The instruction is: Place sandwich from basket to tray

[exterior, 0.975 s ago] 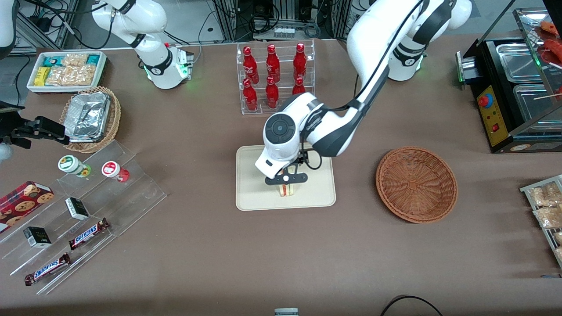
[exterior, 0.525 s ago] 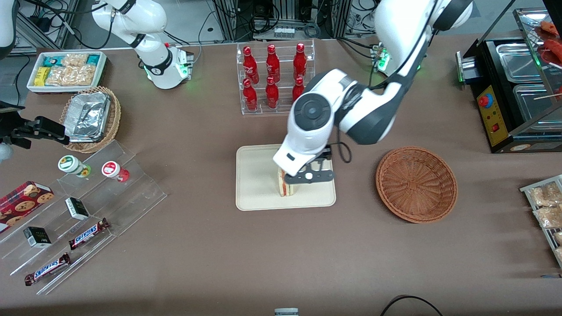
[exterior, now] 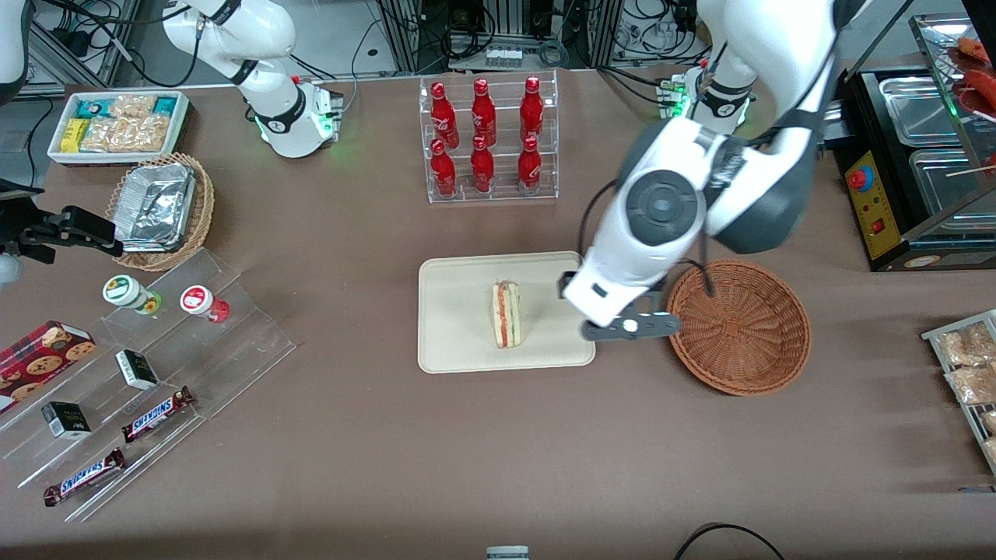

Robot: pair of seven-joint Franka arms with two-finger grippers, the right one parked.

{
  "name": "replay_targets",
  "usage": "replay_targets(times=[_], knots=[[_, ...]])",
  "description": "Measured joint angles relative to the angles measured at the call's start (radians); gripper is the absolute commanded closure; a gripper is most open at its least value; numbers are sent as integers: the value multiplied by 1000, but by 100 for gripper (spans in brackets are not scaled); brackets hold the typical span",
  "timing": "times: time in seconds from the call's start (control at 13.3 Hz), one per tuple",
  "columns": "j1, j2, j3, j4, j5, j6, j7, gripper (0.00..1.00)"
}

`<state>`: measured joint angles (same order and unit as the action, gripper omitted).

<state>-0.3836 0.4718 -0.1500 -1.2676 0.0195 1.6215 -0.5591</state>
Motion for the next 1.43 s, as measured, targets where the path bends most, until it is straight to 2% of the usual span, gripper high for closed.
replay_targets(times=[0.53,1.2,1.43], knots=[[209,-229,3,-225,-9,-20,276,0],[379,-385,5,-304,-28,-164,520,0],[396,-428,24,-304,-31,-212,553,0]])
